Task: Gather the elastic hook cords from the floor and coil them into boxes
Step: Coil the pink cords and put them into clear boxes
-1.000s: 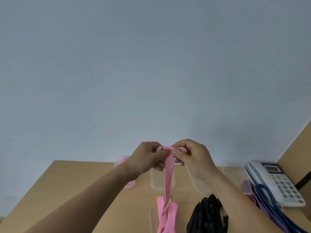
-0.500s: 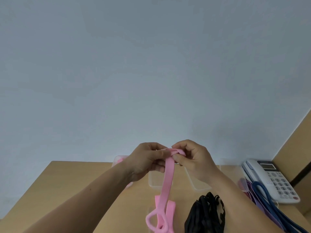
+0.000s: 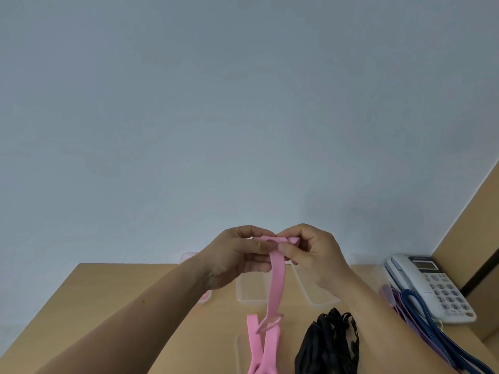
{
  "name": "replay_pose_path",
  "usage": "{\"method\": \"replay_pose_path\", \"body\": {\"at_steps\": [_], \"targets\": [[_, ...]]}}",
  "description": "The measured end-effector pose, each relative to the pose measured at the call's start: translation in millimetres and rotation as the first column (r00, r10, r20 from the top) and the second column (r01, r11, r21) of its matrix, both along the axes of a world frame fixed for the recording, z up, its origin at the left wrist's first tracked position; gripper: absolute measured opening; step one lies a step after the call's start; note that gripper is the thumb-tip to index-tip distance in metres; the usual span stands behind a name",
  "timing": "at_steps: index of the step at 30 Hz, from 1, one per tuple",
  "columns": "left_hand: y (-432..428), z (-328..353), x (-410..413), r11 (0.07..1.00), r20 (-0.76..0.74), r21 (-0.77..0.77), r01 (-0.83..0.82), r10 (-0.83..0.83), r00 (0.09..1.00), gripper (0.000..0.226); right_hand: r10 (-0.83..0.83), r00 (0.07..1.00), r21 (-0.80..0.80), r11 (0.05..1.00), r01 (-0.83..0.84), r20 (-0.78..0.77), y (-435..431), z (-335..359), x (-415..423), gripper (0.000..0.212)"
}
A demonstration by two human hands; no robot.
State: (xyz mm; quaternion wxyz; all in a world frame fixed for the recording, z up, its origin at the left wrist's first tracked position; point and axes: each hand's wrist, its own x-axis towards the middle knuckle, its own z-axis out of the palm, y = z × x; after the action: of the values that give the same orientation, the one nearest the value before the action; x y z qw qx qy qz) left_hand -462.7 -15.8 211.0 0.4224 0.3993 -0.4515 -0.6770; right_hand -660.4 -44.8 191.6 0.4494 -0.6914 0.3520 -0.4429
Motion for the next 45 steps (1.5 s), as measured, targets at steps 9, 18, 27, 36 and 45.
{"method": "replay_pose_path", "body": {"at_steps": [9,18,27,36,45], "targets": [[-5,-4,-4,0.998,-0.009,0.033,0.047,-0.047,0.999,0.023,-0.044,0.999,-0.082,0.996,0.042,-0.028,-3,-6,0,0.039],[-12,-16,-5,0.988,0.042,-0.024,-0.149,0.150,0.988,0.019,0.050,0.999,0.121,0.991,-0.051,0.010,-8,-10,-2,0.019],[-13,-21,-4,0.952,0.210,-0.241,-0.191,0.243,0.947,0.031,0.011,1.000,0.161,0.987,-0.014,0.018,-14,-16,3,0.012],[-10,-19,0,0.976,0.288,-0.211,-0.045,0.106,0.952,0.024,-0.010,1.000,0.079,0.997,0.009,0.014,-13,-13,5,0.021],[-11,-13,2,1.000,0.022,0.027,-0.014,0.014,1.000,0.023,-0.062,0.996,-0.077,0.995,0.057,-0.069,-8,-15,8,0.028]]}}
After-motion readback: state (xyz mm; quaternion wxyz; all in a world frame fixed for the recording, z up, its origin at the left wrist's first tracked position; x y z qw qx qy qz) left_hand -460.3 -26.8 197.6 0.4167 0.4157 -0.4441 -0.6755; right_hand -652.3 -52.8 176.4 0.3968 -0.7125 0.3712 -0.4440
